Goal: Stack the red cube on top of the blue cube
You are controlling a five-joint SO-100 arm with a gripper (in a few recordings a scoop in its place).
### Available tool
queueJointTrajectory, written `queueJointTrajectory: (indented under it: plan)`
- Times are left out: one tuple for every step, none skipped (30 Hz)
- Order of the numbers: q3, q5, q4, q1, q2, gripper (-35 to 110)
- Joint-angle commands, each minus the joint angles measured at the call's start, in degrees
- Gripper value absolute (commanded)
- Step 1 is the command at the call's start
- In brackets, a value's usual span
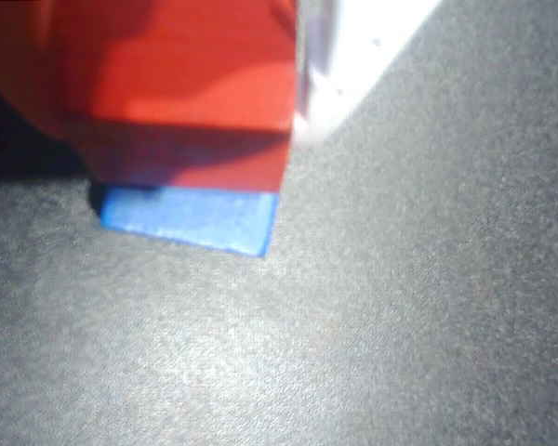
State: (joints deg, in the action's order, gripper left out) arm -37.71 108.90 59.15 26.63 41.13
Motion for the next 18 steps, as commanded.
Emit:
queueJointTrajectory:
  plan:
    - [3.08,-0.26,-0.79,0.35,0.44,0]
    - [3.16,-0.18,-0.79,0.44,0.53,0]
    - [3.16,-0.26,-0.79,0.44,0.62,0]
    - [3.16,-0.44,-0.79,0.53,0.62,1]
    - [3.16,-0.44,-0.79,0.53,0.70,3]
    - [3.16,-0.44,-0.79,0.53,0.70,3]
    - [3.16,-0.44,-0.79,0.62,0.70,3]
    - [3.16,-0.44,-0.79,0.62,0.70,3]
    - [3.25,-0.53,-0.79,0.62,0.70,3]
    - [3.34,-0.53,-0.79,0.70,0.70,3]
    - [3.34,-0.53,-0.97,0.70,0.70,3]
    - [3.34,-0.53,-1.05,0.70,0.70,3]
    - [3.34,-0.53,-1.32,0.79,0.70,3]
    - [3.34,-0.53,-1.58,0.88,0.70,3]
    - [3.34,-0.53,-1.85,0.97,0.70,3]
    - [3.34,-0.53,-2.29,1.05,0.62,3]
    - [3.34,-0.53,-2.64,1.23,0.62,4]
    - [3.34,-0.62,-3.08,1.32,0.53,6]
